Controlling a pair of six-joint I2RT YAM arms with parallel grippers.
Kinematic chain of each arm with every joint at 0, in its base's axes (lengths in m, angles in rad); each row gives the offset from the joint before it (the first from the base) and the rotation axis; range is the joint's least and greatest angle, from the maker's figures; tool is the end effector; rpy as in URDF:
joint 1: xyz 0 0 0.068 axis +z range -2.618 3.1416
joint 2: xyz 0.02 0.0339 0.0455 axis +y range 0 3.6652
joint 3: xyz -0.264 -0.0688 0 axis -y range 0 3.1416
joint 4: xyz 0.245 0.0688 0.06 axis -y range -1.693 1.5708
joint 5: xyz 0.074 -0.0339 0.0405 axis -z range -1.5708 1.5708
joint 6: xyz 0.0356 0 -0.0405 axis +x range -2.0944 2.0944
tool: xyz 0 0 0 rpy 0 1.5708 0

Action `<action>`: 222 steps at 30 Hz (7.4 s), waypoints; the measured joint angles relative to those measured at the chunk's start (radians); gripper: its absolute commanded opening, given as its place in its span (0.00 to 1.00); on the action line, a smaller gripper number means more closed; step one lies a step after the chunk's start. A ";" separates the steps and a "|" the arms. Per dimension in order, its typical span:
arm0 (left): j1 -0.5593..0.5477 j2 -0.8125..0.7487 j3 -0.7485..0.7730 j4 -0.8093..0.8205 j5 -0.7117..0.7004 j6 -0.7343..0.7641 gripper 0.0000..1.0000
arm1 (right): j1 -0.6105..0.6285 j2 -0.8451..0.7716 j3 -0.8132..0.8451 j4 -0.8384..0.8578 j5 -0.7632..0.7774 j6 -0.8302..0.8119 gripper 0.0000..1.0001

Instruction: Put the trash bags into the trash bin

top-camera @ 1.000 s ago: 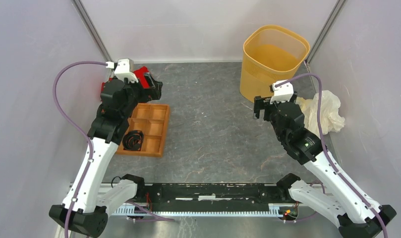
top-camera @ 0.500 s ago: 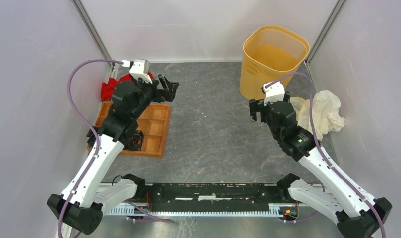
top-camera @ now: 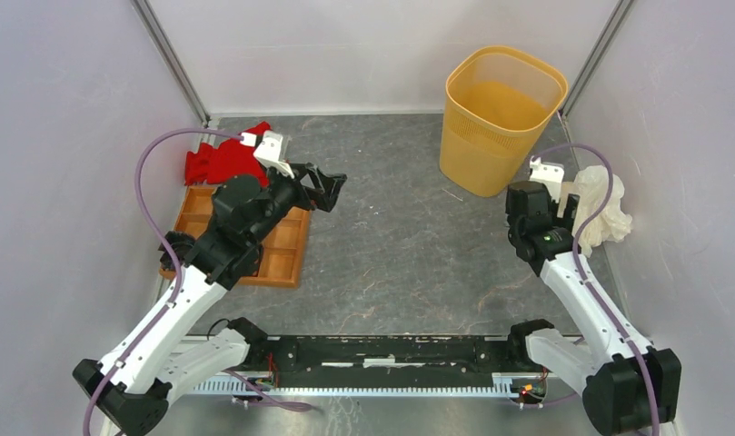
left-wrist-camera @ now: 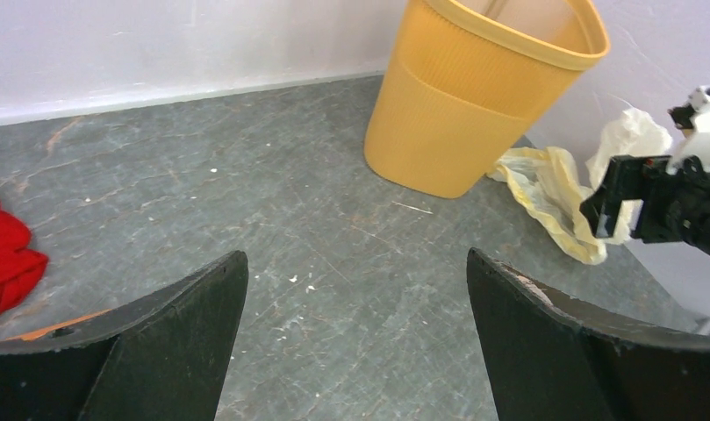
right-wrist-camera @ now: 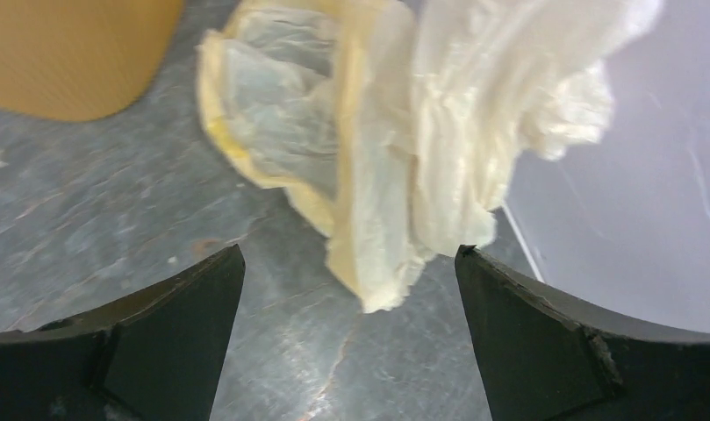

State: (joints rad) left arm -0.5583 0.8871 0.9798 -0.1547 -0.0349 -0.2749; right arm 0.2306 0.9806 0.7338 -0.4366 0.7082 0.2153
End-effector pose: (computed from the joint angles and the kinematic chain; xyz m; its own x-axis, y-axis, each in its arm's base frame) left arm 0.1711 -0.1054 0.3938 -0.1863 -0.2035 -0.9612 0.4668 0.8425 -0.2688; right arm 0.2036 0.0240 0.2674 -0.5327 0.0416 -0.8453 0.4414 0.8658 -0.2356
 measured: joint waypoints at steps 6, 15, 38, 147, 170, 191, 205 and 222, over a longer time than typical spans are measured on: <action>-0.097 -0.027 -0.018 0.010 -0.037 0.000 1.00 | -0.103 0.023 -0.059 0.025 0.127 0.030 0.97; -0.199 -0.039 -0.041 0.024 -0.080 0.001 1.00 | -0.177 0.150 -0.178 0.093 0.135 0.029 0.69; -0.292 0.046 -0.050 0.023 -0.145 0.031 1.00 | -0.003 -0.155 -0.212 0.080 -0.606 0.017 0.01; -0.056 -0.364 -0.378 0.240 0.330 -0.344 0.02 | 0.382 0.359 -0.199 0.902 -1.049 0.380 0.96; -0.060 -0.082 0.320 -0.167 -0.406 -0.150 0.02 | 0.409 0.188 0.620 0.312 -0.664 0.050 0.00; -0.010 0.171 0.234 -0.414 -0.311 -0.251 0.02 | 0.409 0.441 0.602 0.041 -0.690 -0.004 0.01; 0.011 -0.285 0.171 0.221 -0.024 -0.253 0.02 | 0.560 -0.115 0.428 0.696 -0.726 -0.159 0.01; 0.016 -0.052 0.370 0.040 0.103 -0.231 0.02 | 0.553 0.129 0.694 0.391 -0.734 -0.165 0.01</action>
State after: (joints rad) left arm -0.5419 0.8352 1.3502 -0.1146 0.0685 -0.5060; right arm 0.7834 1.1095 1.4277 -0.0460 -0.0261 0.0502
